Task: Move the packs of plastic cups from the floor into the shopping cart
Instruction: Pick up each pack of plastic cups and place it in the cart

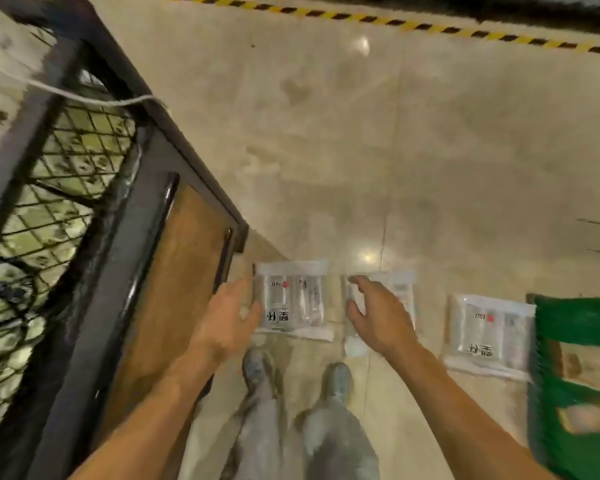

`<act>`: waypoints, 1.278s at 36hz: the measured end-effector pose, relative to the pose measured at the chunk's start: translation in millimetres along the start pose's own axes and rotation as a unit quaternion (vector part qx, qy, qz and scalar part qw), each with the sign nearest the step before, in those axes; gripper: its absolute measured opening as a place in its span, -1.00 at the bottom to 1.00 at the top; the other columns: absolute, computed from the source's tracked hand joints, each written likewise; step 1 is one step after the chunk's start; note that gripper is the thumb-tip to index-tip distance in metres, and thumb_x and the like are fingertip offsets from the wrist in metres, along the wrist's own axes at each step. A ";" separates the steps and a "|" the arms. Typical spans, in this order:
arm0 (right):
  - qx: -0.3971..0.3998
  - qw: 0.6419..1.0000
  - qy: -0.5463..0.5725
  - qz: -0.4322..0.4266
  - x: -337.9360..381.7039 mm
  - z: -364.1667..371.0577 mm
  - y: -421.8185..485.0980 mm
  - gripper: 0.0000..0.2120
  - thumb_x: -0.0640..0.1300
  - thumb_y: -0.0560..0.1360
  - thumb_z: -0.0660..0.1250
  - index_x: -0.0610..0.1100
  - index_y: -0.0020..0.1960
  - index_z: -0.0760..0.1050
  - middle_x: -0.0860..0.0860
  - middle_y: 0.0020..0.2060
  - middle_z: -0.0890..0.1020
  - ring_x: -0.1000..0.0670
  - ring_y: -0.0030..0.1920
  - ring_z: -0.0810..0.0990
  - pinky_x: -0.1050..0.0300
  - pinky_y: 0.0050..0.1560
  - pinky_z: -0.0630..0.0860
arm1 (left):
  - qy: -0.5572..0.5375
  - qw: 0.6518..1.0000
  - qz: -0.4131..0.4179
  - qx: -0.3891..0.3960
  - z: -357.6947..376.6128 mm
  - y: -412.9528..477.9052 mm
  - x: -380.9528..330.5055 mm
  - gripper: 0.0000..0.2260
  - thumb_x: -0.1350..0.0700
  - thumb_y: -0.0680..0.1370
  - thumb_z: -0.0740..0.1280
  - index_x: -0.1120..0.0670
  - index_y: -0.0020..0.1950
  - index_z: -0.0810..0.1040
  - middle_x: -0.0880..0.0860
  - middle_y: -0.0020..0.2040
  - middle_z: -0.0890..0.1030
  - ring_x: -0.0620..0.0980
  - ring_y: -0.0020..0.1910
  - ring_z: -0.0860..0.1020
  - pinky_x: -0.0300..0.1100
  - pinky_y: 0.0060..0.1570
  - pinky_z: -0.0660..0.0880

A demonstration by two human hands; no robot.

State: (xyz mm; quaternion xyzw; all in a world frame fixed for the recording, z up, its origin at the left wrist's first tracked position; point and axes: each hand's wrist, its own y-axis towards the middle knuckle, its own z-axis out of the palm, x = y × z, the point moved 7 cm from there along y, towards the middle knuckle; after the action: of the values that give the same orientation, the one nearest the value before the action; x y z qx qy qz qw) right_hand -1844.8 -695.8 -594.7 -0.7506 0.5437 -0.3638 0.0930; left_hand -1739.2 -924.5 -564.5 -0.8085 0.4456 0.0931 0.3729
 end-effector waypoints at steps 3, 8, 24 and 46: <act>0.030 0.999 0.029 0.018 -38.5 78.0 51.2 -0.53 -0.01 0.66 0.23 0.00 0.56 0.30 -0.09 0.34 0.54 -0.13 0.32 0.55 -0.03 0.22 0.52 | -0.056 0.998 -0.014 0.000 57.9 57.8 52.4 -0.39 -0.15 0.46 0.15 0.13 0.43 0.40 -0.03 0.30 0.43 -0.21 0.27 0.35 -0.37 0.19 0.22; 0.086 0.995 0.050 0.031 -108.3 212.8 142.0 -0.47 0.04 0.66 0.22 0.08 0.60 0.20 -0.09 0.40 0.48 -0.13 0.36 0.51 -0.10 0.29 0.52 | -0.044 0.989 -0.133 0.046 171.0 153.3 170.2 -0.44 -0.08 0.53 0.24 -0.09 0.52 0.23 0.10 0.38 0.44 0.10 0.26 0.47 0.02 0.24 0.44; 0.050 0.986 0.158 -0.004 -215.7 402.9 281.6 -0.28 0.15 0.62 0.29 0.36 0.60 -0.07 -0.14 0.46 0.35 -0.08 0.49 0.30 -0.01 0.47 0.28 | -0.183 0.981 -0.057 0.042 355.1 277.3 310.8 -0.31 -0.05 0.59 0.28 -0.30 0.55 -0.11 -0.19 0.57 0.08 -0.31 0.45 0.19 -0.37 0.36 0.22; -0.192 0.957 0.206 -0.067 2.1 -256.7 -62.5 -0.42 0.15 0.60 0.32 0.49 0.51 0.15 0.24 0.37 0.38 0.51 0.32 0.29 0.53 0.33 0.22 | -0.207 0.963 0.170 0.019 -137.2 14.2 -185.7 -0.37 -0.24 0.50 0.33 -0.55 0.41 0.02 -0.38 0.40 0.18 -0.32 0.16 0.48 -0.10 0.25 0.37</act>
State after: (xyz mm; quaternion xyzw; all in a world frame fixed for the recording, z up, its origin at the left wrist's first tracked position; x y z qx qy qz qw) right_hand -1963.9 -607.5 -376.0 -0.6979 0.5593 -0.4043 -0.1915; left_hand -1884.1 -902.3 -385.4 -0.6767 0.4916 0.3121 0.4505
